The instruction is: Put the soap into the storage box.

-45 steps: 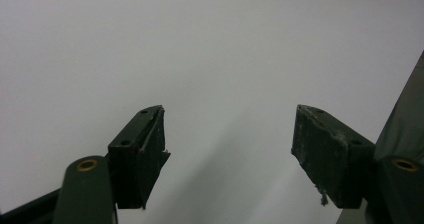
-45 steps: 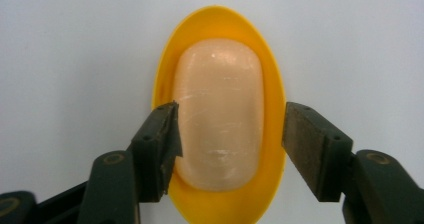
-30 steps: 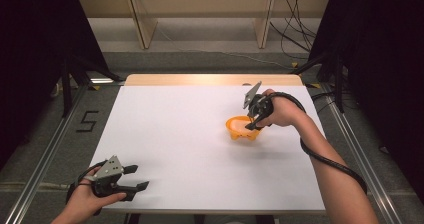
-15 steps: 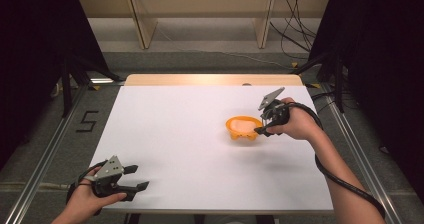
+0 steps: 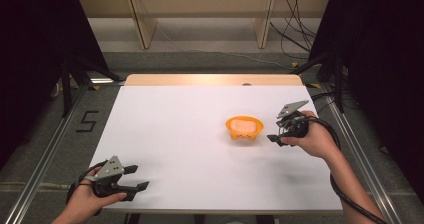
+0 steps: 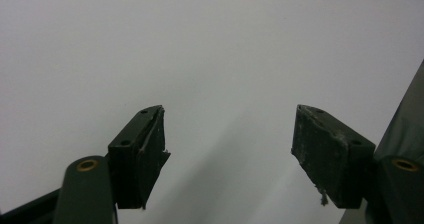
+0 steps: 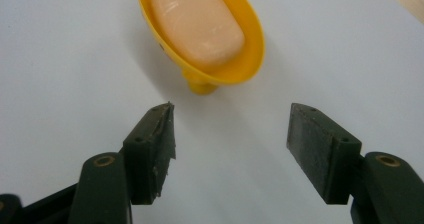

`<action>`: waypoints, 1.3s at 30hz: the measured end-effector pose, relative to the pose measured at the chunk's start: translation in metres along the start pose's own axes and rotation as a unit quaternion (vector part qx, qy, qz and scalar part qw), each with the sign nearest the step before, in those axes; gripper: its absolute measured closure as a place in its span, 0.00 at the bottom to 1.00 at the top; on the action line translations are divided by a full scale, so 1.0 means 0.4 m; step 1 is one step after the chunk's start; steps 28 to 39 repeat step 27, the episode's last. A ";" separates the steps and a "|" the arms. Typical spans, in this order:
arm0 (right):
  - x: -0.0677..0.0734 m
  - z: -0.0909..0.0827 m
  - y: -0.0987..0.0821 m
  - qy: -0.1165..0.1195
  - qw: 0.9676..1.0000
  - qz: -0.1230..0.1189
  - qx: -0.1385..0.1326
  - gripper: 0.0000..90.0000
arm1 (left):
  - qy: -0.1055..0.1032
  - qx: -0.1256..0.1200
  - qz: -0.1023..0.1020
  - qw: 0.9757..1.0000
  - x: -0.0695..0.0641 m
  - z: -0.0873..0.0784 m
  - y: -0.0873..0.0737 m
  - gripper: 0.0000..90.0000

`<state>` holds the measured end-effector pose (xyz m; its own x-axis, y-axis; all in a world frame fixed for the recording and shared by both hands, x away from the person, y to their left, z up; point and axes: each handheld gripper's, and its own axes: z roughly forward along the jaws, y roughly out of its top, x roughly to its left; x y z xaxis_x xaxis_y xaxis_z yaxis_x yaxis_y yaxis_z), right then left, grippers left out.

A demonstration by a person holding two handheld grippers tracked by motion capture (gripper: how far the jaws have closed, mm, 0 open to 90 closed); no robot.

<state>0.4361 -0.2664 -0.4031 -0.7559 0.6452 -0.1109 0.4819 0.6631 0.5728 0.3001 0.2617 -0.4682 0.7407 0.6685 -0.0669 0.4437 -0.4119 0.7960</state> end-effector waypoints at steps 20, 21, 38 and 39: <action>0.092 0.029 -0.228 -0.067 0.976 0.194 -0.077 0.77 | 0.001 0.003 -0.001 1.000 0.000 0.002 0.001 0.32; 0.092 0.029 -0.228 -0.067 0.976 0.194 -0.077 0.77 | 0.001 0.003 -0.001 1.000 0.000 0.002 0.001 0.32; 0.115 0.017 -0.223 -0.078 0.960 0.256 -0.079 0.83 | 0.004 0.013 0.030 0.999 0.009 -0.002 0.005 0.32; 0.115 0.017 -0.223 -0.078 0.960 0.256 -0.079 0.83 | 0.004 0.013 0.030 0.999 0.009 -0.002 0.005 0.32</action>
